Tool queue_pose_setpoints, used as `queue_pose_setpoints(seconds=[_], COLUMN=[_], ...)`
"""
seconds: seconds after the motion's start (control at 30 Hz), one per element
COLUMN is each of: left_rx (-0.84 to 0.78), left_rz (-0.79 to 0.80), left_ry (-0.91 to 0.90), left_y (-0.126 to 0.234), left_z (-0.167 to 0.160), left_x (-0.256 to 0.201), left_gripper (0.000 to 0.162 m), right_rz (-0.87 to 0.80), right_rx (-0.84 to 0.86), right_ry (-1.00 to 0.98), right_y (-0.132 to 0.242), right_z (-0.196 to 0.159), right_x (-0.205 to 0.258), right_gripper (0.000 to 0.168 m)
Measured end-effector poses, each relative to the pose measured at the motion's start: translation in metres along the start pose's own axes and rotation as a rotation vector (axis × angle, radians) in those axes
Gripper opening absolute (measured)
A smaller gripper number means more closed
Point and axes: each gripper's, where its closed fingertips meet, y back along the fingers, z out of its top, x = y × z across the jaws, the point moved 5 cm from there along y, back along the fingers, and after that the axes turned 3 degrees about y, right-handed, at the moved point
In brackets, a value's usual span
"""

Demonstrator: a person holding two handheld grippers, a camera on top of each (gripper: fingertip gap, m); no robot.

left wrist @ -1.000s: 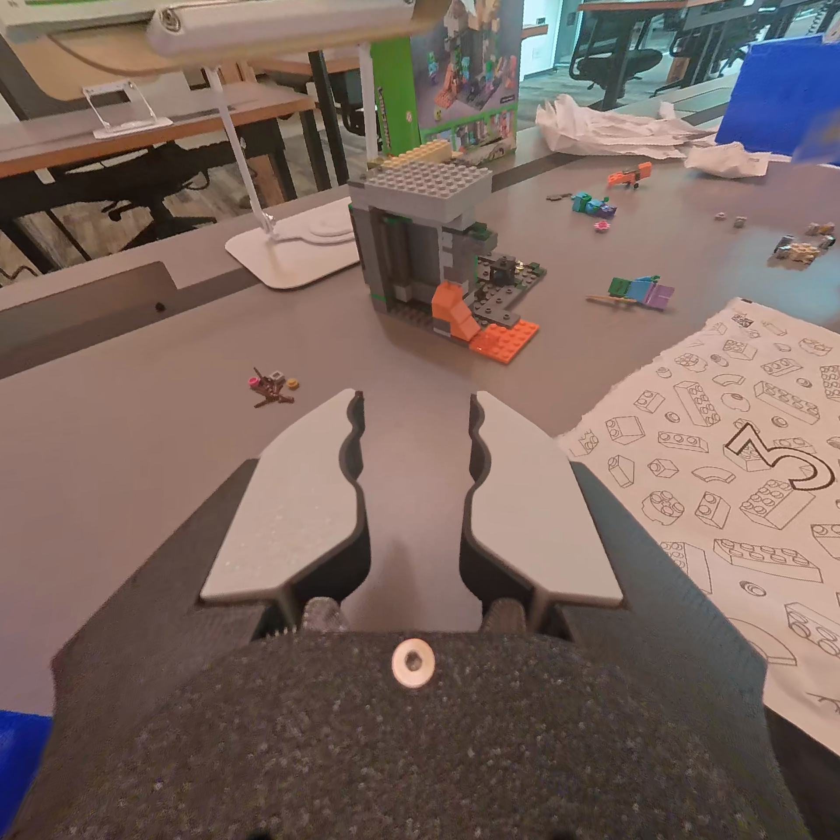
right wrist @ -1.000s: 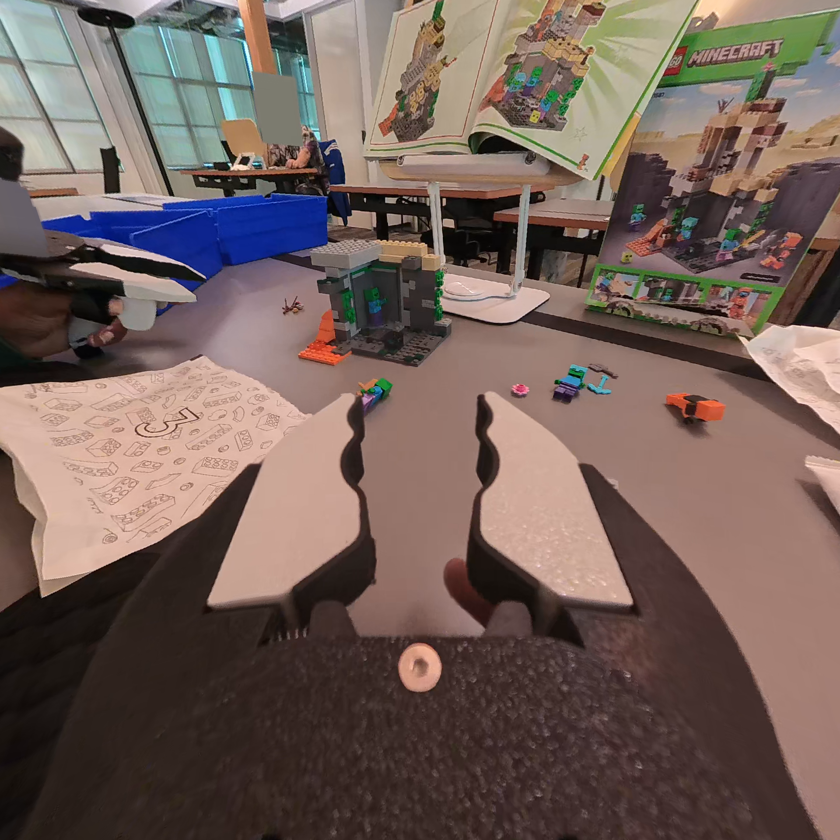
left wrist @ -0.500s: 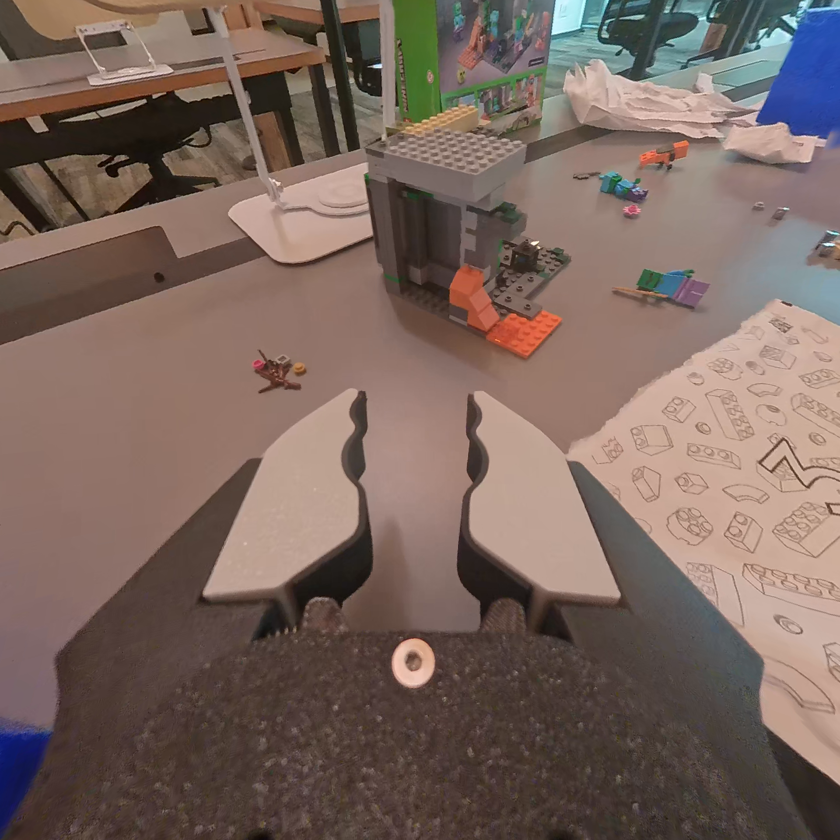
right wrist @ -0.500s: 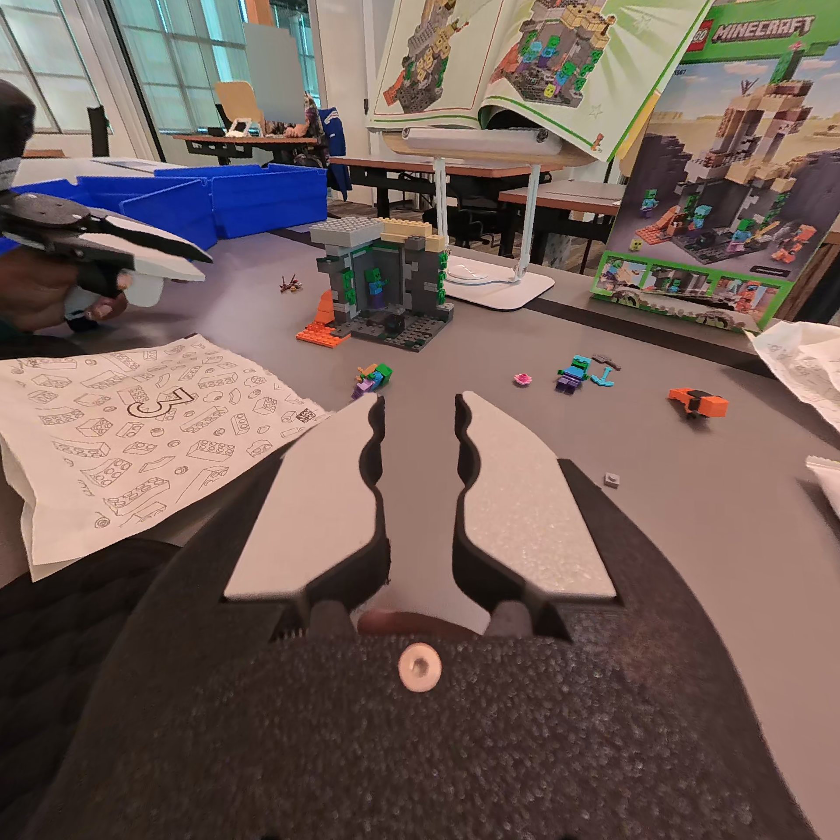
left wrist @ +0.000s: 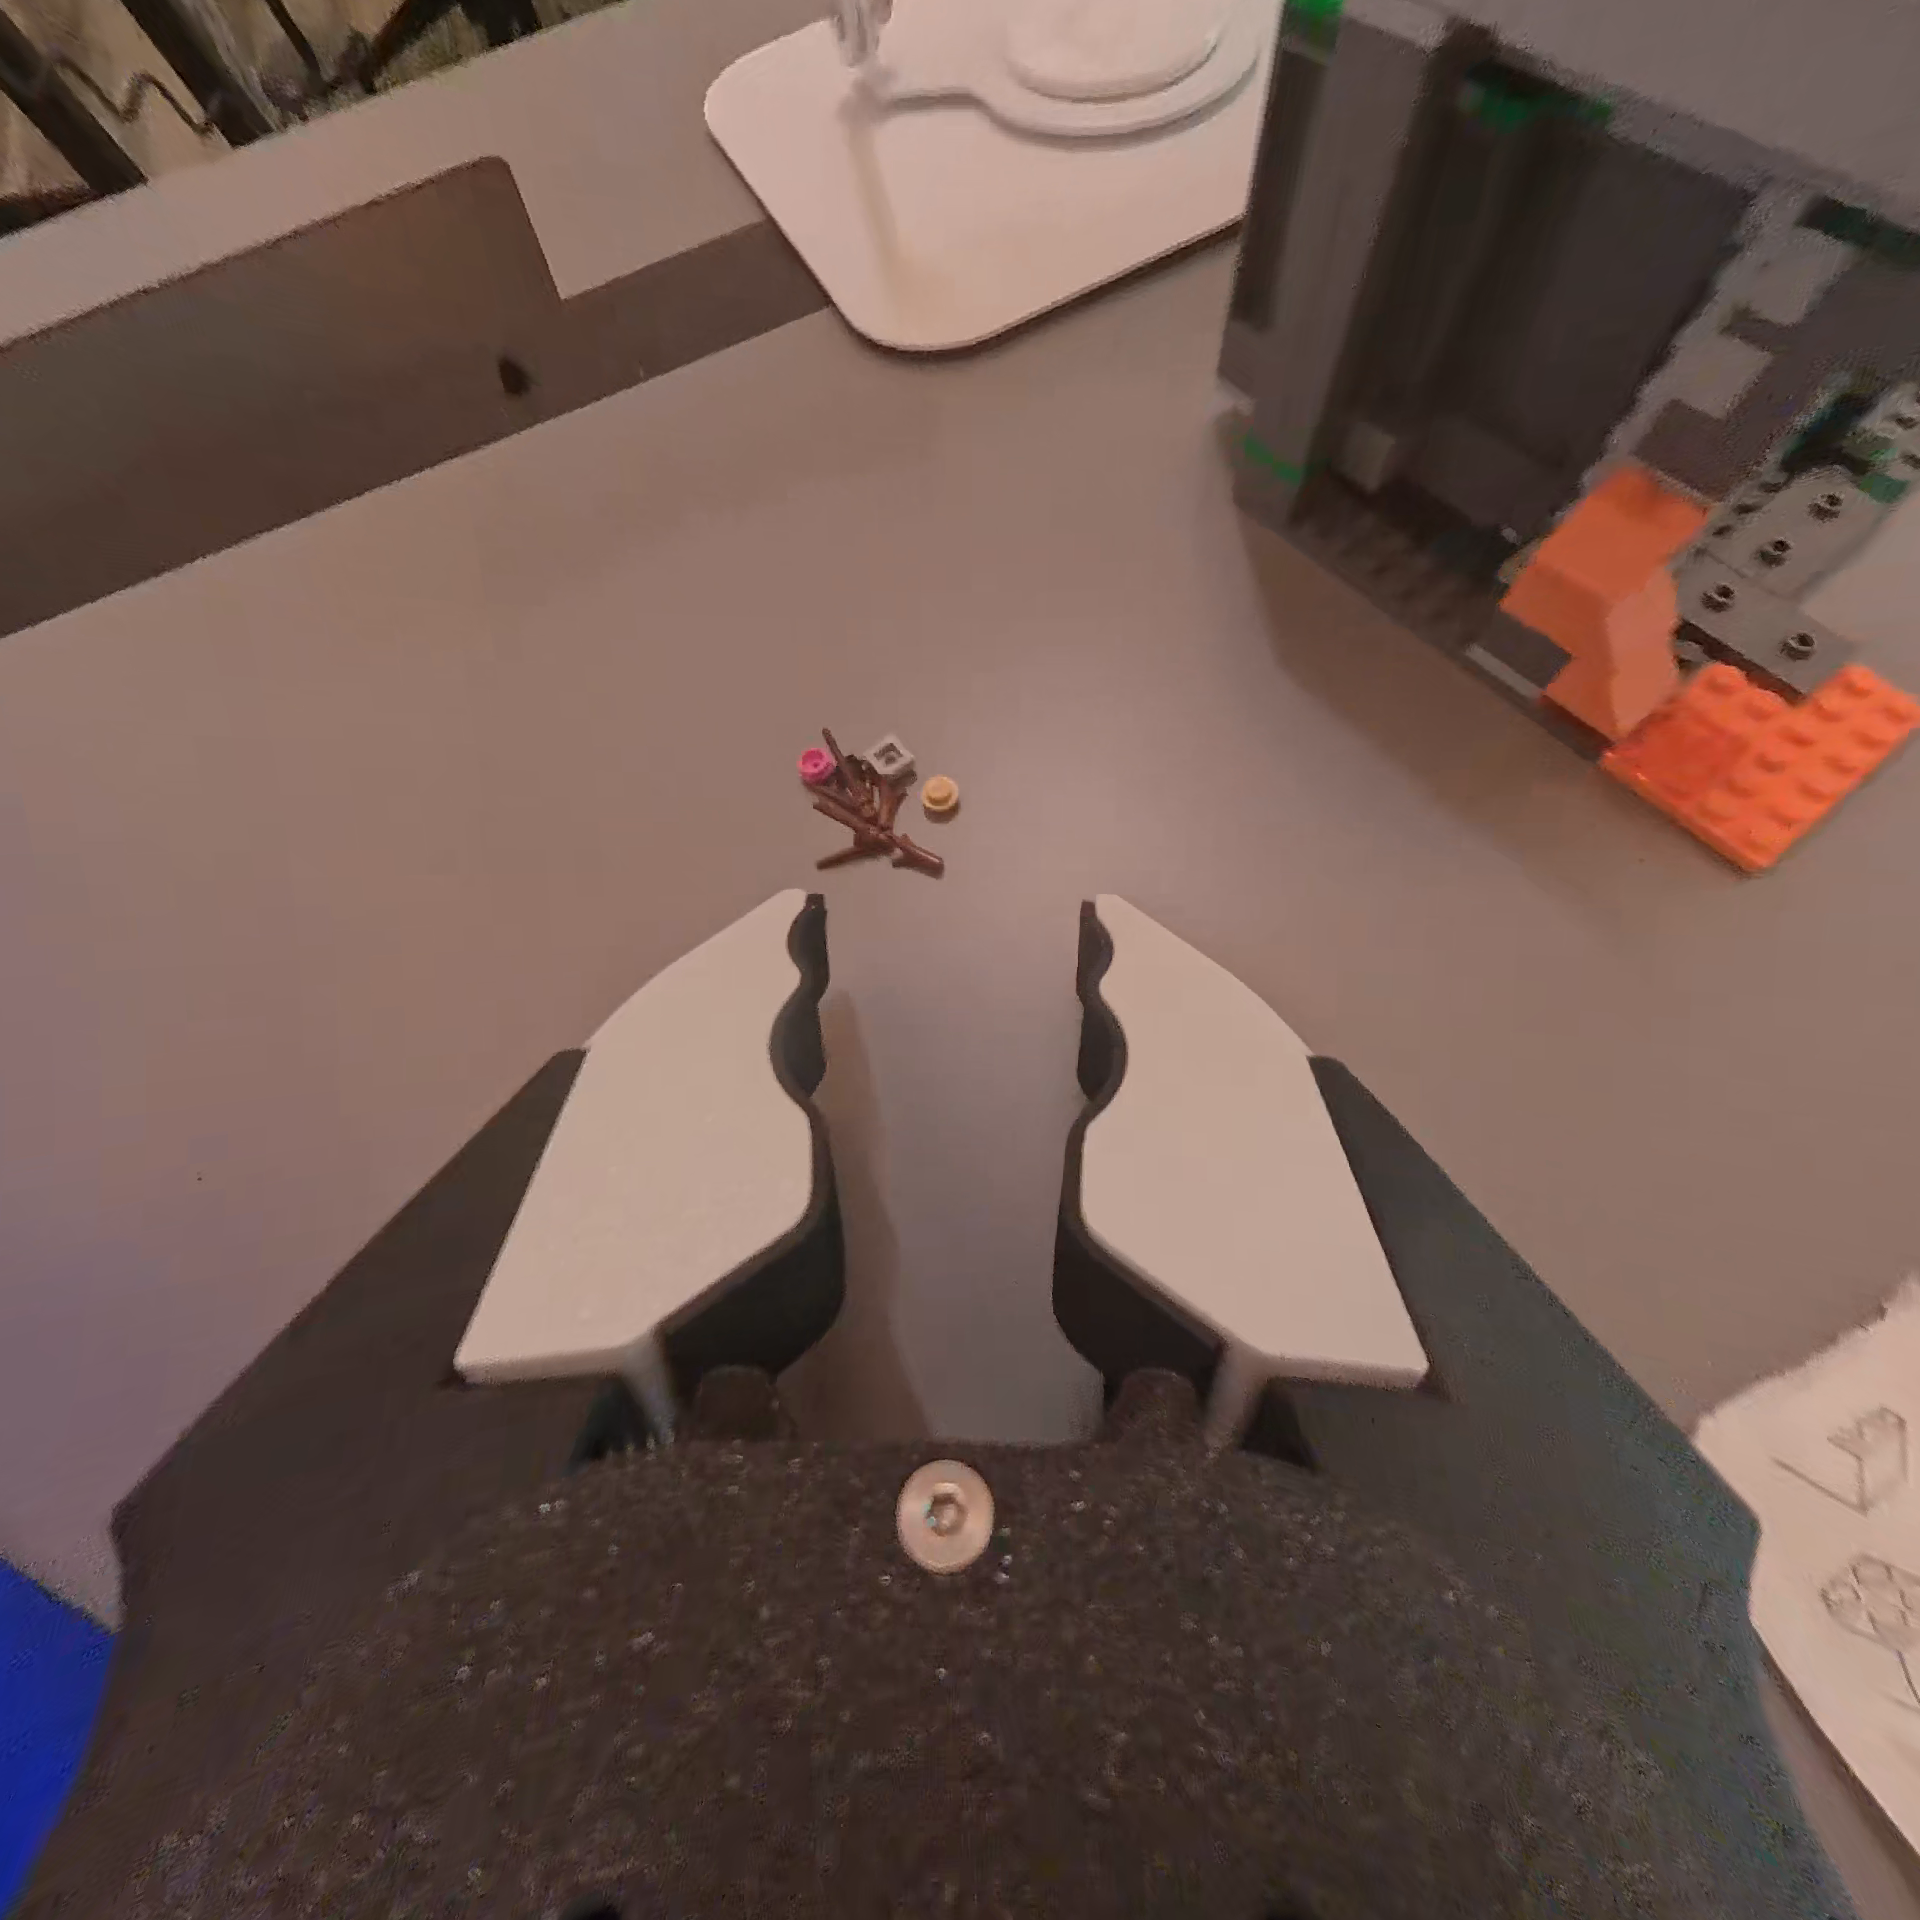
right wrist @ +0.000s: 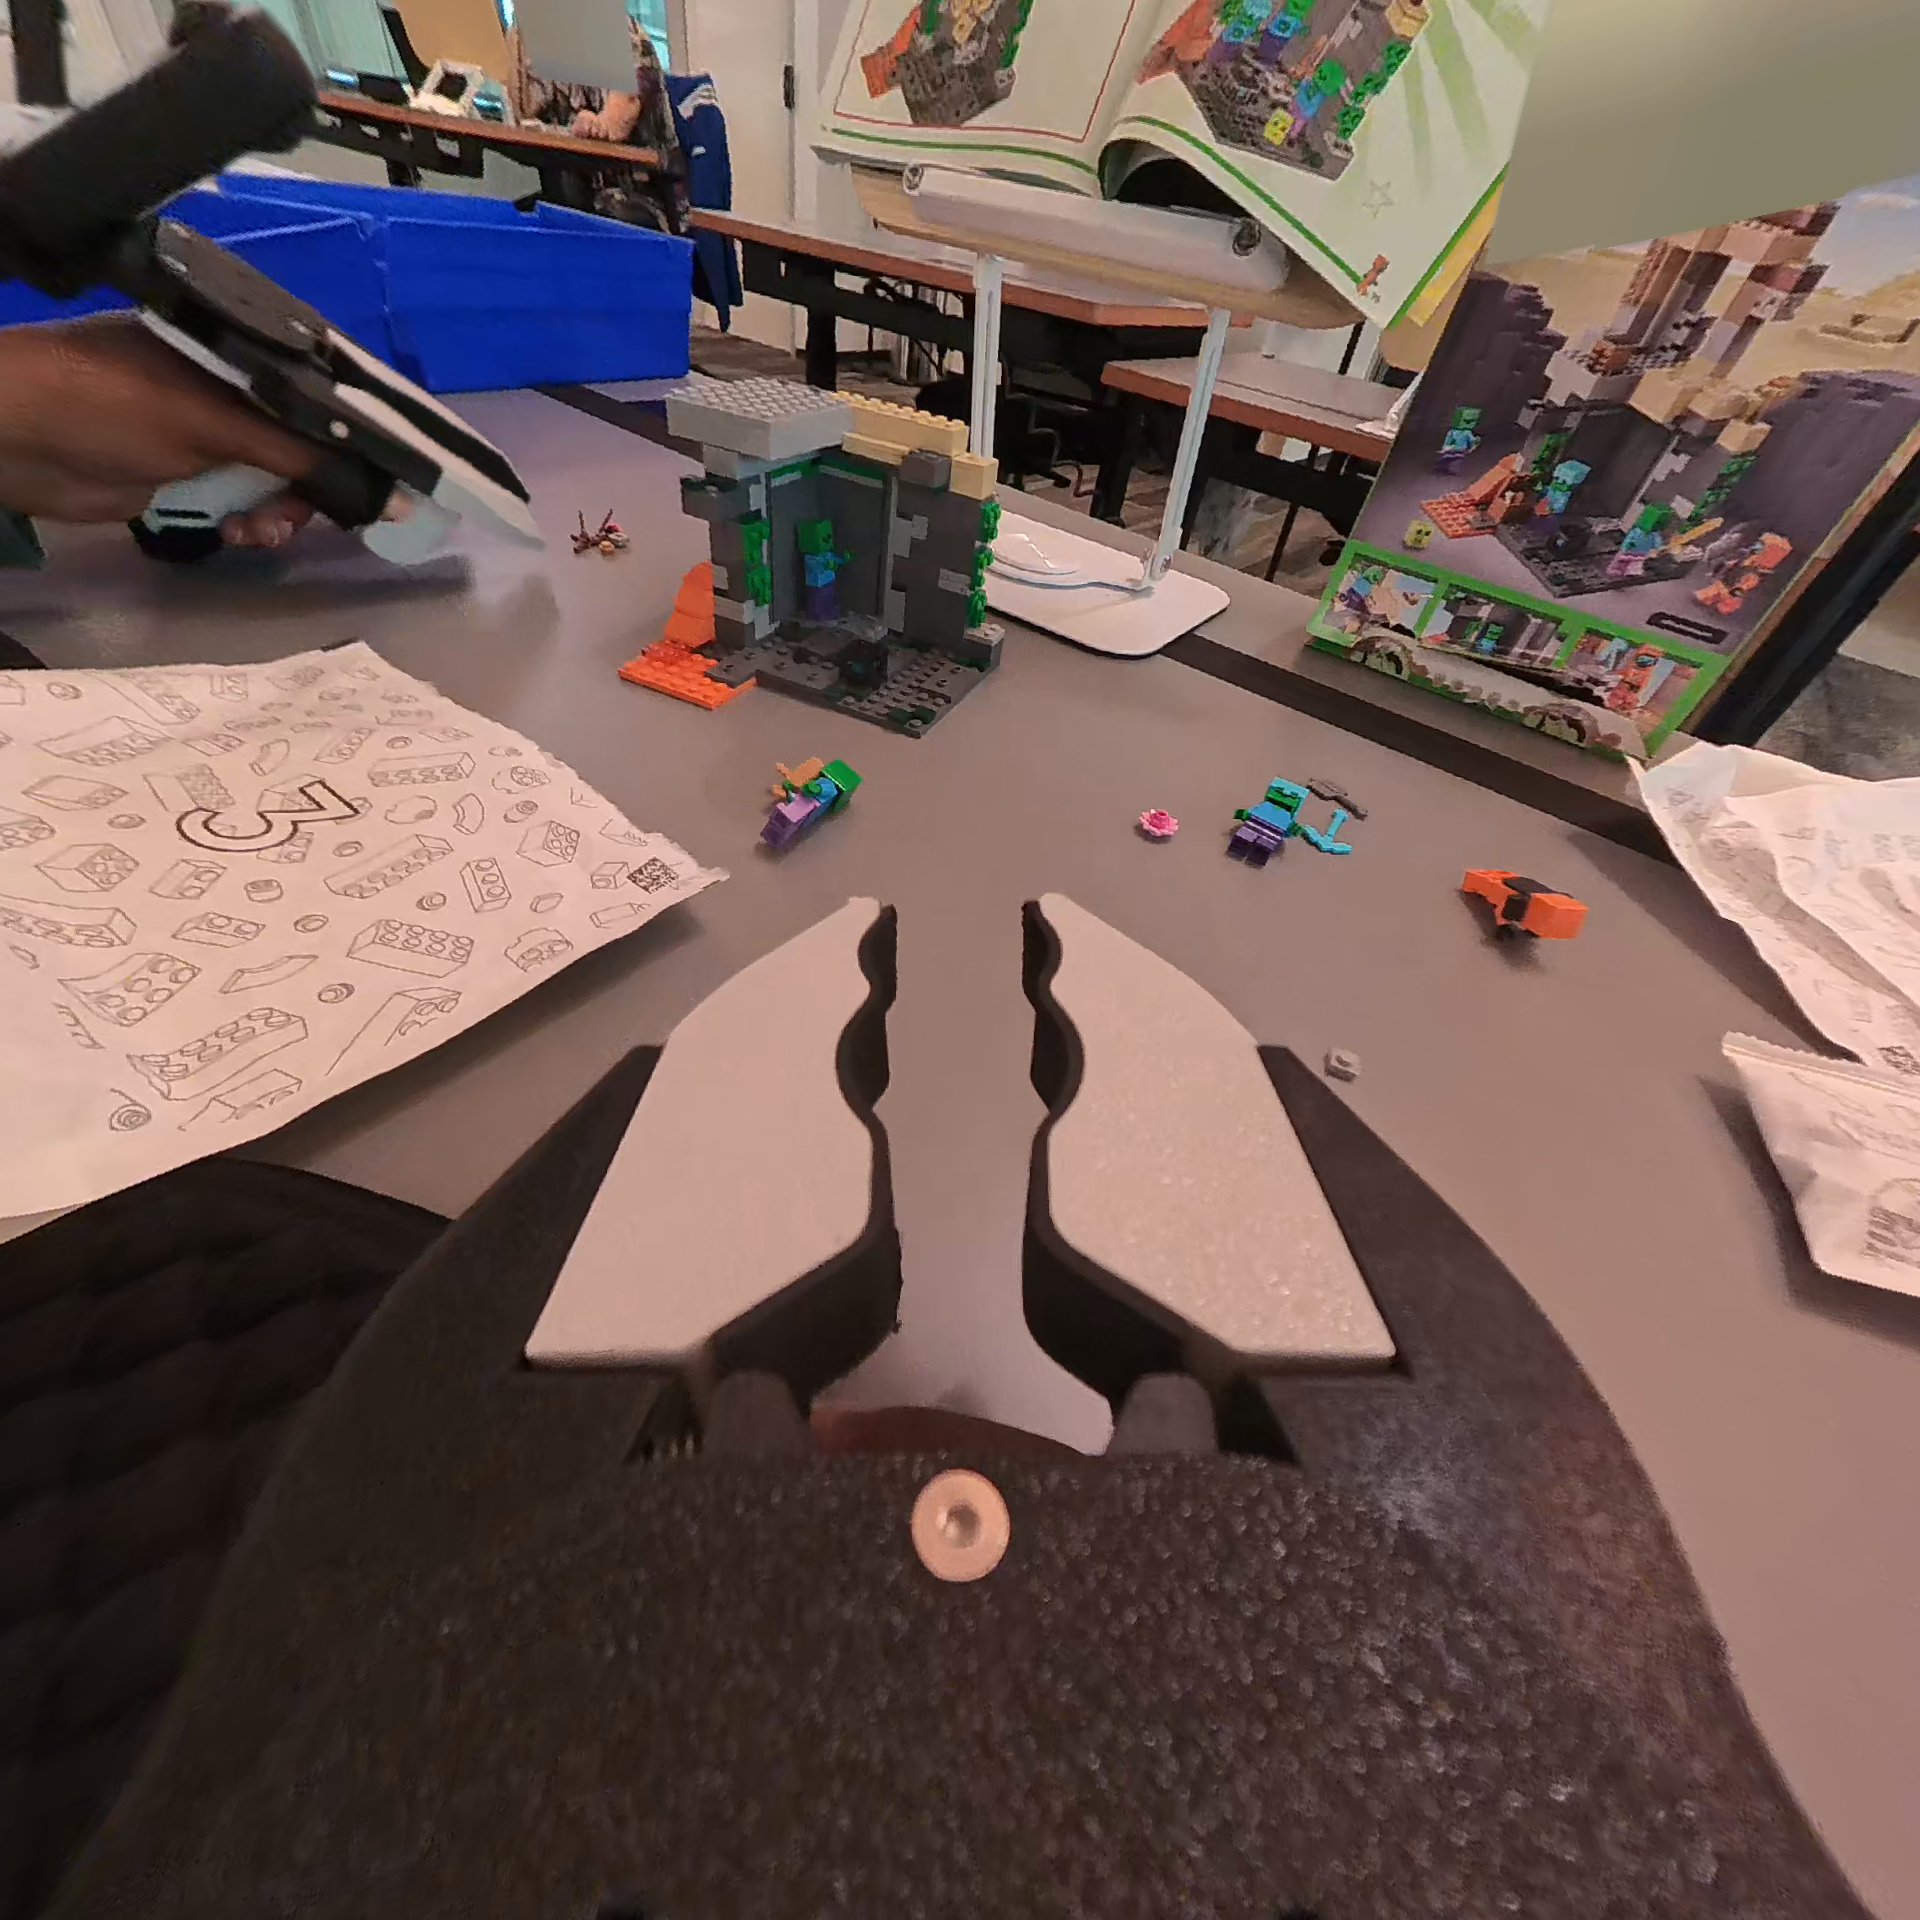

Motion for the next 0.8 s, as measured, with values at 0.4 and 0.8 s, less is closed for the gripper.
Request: queue_pose_setpoints(seconds=[0.4,0.8], left_rx=[0.106,0.236], left_rz=[-0.015,-0.135], left_ry=[0.022,-0.004], left_y=[-0.023,-0.030], left_z=[0.005,0.013], left_x=[0.020,0.016], left_gripper=[0.040,0.016], right_rz=[-0.013,-0.015], right_rx=[0.029,0.041], right_ry=[-0.003,-0.017], right_y=[0.001,0.000], right_z=[-0.003,-0.004], right_x=[-0.001,-0.002], right_gripper=[0.022,0.022])
